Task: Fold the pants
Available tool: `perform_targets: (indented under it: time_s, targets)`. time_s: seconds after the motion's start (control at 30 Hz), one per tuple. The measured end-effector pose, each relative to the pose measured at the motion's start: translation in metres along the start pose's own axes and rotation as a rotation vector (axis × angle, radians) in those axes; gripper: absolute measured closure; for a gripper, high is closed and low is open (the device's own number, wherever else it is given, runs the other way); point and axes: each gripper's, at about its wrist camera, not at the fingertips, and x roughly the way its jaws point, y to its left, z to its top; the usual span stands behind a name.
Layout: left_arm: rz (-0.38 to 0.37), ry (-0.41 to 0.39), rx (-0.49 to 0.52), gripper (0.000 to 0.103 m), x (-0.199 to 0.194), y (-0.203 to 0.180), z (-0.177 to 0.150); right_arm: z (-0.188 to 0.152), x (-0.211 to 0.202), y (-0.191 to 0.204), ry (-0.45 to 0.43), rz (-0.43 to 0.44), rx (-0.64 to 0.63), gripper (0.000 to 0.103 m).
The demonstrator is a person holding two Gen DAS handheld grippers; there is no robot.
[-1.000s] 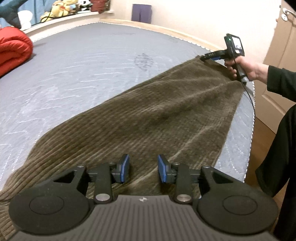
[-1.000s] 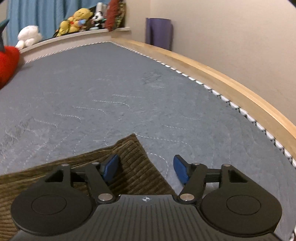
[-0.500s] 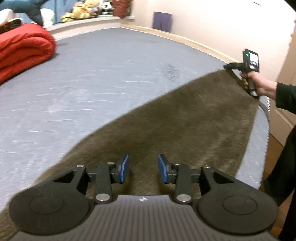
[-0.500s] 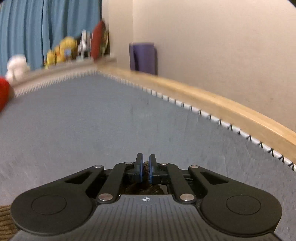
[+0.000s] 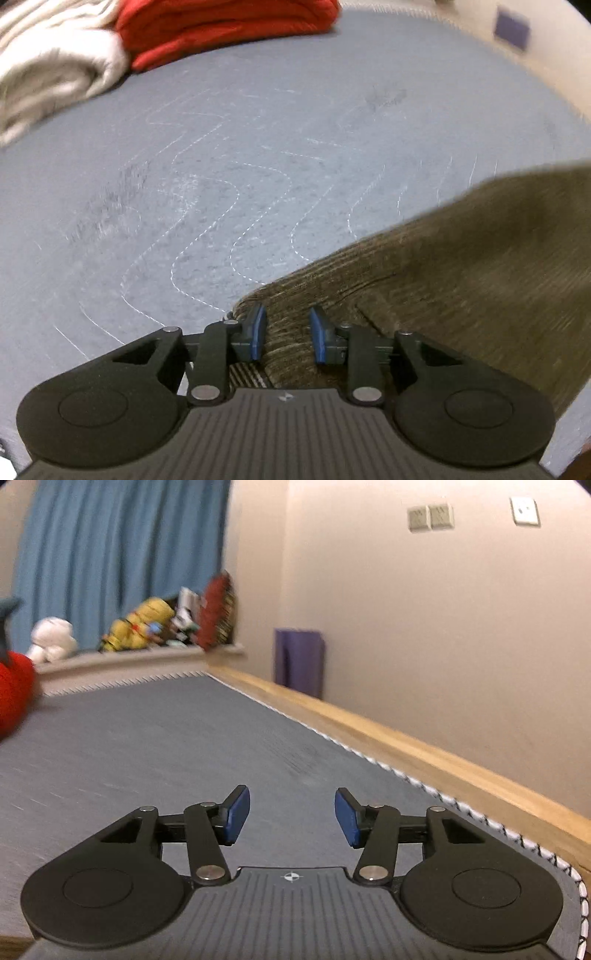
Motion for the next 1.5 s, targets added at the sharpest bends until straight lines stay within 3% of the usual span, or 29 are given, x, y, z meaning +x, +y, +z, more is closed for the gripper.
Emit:
perform_targets:
  time_s: [0.17,0.27,0.43,0.5,0.57,0.63,0.7,0.83,0.93,1.0,1.07,1.13,1.2,1.27,1.33,1.5]
  targets:
    - [0.071,-0.044,0.006,0.071,-0.025,-0.019,0.004,0.032,-0.049,0.047,-0.011,0.175,0.08,0.045]
    - [0.013,-0.107,0.032,0.07,-0.051,-0.039,-0.003,0.04,-0.085,0.084,0.001,0.308,0.062,0.042]
    - [-0.087,-0.199,0.142,0.06,-0.087,-0.054,-0.022,0.02,-0.161,0.163,0.023,0.576,-0.137,0.037]
    - [-0.094,-0.108,0.143,0.059,-0.074,-0.042,-0.036,-0.002,-0.189,0.194,0.056,0.692,-0.249,0.037]
    - [0.017,0.053,0.192,0.066,-0.041,-0.028,-0.061,-0.022,-0.214,0.222,0.092,0.786,-0.353,0.037]
    - [-0.012,0.021,0.207,0.067,-0.046,-0.023,-0.068,-0.044,-0.236,0.246,0.133,0.882,-0.444,0.037]
    - [-0.015,0.02,0.129,0.067,-0.056,-0.019,-0.065,-0.061,-0.262,0.267,0.161,0.943,-0.505,0.037]
    - [0.054,-0.043,0.201,0.065,-0.077,-0.038,-0.066,-0.09,-0.294,0.288,0.223,1.005,-0.589,0.037]
    - [-0.037,-0.13,0.171,0.06,-0.095,-0.044,-0.061,-0.114,-0.304,0.297,0.307,1.045,-0.671,0.037]
    - [-0.093,-0.158,0.14,0.055,-0.097,-0.044,-0.059,-0.136,-0.308,0.3,0.378,1.083,-0.792,0.039]
    - [-0.107,-0.09,0.132,0.053,-0.082,-0.043,-0.06,-0.158,-0.323,0.297,0.388,1.124,-0.932,0.039]
    - [-0.003,0.061,0.21,0.055,-0.05,-0.047,-0.071,-0.161,-0.339,0.291,0.296,1.127,-0.984,0.038]
    - [0.021,0.055,0.276,0.055,-0.048,-0.056,-0.074,-0.15,-0.341,0.287,0.313,1.156,-0.933,0.041]
    - [0.026,0.033,0.205,0.055,-0.057,-0.058,-0.063,-0.132,-0.34,0.278,0.295,1.169,-0.859,0.042]
    - [0.023,-0.026,0.22,0.054,-0.068,-0.071,-0.055,-0.112,-0.336,0.271,0.257,1.178,-0.783,0.041]
    - [-0.071,-0.152,0.182,0.053,-0.079,-0.104,-0.023,-0.082,-0.312,0.257,0.26,1.133,-0.608,0.038]
